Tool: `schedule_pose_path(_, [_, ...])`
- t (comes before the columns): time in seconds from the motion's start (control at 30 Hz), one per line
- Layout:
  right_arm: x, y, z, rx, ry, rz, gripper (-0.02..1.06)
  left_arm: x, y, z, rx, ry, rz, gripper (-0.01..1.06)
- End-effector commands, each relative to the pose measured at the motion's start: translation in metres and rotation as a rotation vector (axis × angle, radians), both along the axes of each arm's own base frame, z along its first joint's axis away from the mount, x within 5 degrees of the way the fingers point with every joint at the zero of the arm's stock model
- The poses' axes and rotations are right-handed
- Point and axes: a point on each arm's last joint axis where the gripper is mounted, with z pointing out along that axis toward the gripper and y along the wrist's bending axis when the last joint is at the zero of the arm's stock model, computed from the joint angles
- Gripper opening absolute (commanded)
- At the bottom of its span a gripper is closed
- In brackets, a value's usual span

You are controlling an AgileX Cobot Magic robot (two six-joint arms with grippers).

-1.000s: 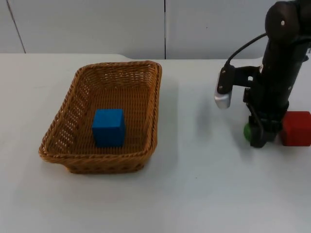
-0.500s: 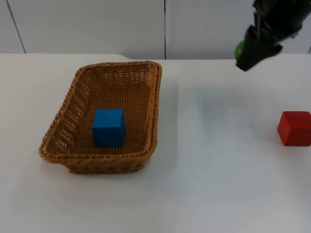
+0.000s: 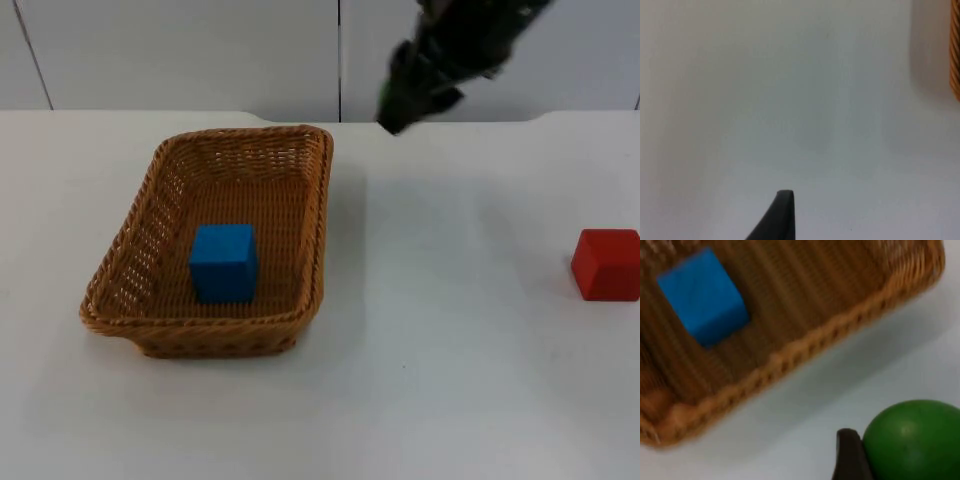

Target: Place all geometric objects except the red cube into the basket.

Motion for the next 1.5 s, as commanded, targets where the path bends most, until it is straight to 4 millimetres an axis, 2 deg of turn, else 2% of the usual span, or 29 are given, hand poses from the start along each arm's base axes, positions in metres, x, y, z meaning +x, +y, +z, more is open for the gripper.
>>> schedule_pose_path(0.0, [0.011,0.029,0.007,0.050,-0.023,-0.010,0.00,-0.001,0.000,0.000,-0.002,0.001,0.008,1.05])
schedule_pose_path(0.03, [0.011,0.029,0.007,0.050,-0.023,-0.010,0.00,-0.001,0.000,0.000,-0.002,0.001,0.008,1.05])
schedule_pose_path(0.13, [0.032,0.054,-0.010,0.067,0.022,-0.032,0.00,0.000,0.001,0.000,-0.001,-0.005,0.009,1.05])
schedule_pose_path(0.17, [0.034,0.059,-0.008,0.082,0.021,-0.035,0.00,0.000,0.001,0.000,-0.001,-0.007,0.009,1.05])
schedule_pose_path(0.2, [0.045,0.069,-0.019,0.103,0.032,-0.045,0.00,0.000,0.001,0.000,0.000,-0.009,0.009,1.05])
schedule_pose_path(0.23, [0.045,0.069,-0.019,0.103,0.032,-0.045,0.00,0.000,0.001,0.000,0.000,-0.009,0.009,1.05])
schedule_pose_path(0.37, [0.059,0.095,-0.054,0.116,0.054,-0.041,0.00,0.000,0.001,0.000,0.000,-0.011,0.009,1.05])
schedule_pose_path(0.4, [0.059,0.095,-0.054,0.116,0.054,-0.041,0.00,0.000,0.001,0.000,0.000,-0.011,0.009,1.05])
schedule_pose_path(0.5, [0.060,0.110,-0.084,0.107,0.062,-0.024,0.00,0.001,0.001,0.000,0.000,-0.013,0.009,1.05])
schedule_pose_path(0.67, [0.062,0.118,-0.116,0.105,0.071,-0.026,0.00,0.001,0.001,0.001,0.002,-0.023,0.010,1.05])
schedule_pose_path(0.77, [0.063,0.118,-0.123,0.098,0.066,-0.027,0.03,0.001,0.001,0.001,0.002,-0.023,0.010,1.05])
schedule_pose_path(0.9, [0.064,0.118,-0.132,0.090,0.071,-0.029,0.19,0.001,0.001,0.001,0.002,-0.023,0.010,1.05])
schedule_pose_path(0.93, [0.064,0.118,-0.132,0.090,0.071,-0.029,0.19,0.001,0.001,0.001,0.002,-0.023,0.010,1.05])
schedule_pose_path(1.1, [0.065,0.119,-0.123,0.110,0.047,-0.029,0.57,0.002,0.001,0.001,0.002,-0.027,0.010,1.05])
schedule_pose_path(1.13, [0.065,0.119,-0.123,0.110,0.047,-0.029,0.57,0.002,0.001,0.001,0.002,-0.027,0.010,1.05])
schedule_pose_path(1.2, [0.065,0.119,-0.112,0.124,0.029,-0.029,0.68,0.002,0.001,0.001,0.002,-0.027,0.010,1.05])
schedule_pose_path(1.3, [0.064,0.118,-0.083,0.154,-0.007,-0.026,0.73,0.002,0.001,0.001,0.003,-0.029,0.011,1.05])
schedule_pose_path(1.33, [0.064,0.118,-0.083,0.154,-0.007,-0.026,0.73,0.002,0.001,0.001,0.003,-0.029,0.011,1.05])
schedule_pose_path(1.47, [0.054,0.111,-0.031,0.173,-0.029,-0.013,0.73,0.002,0.001,0.001,0.003,-0.029,0.011,1.05])
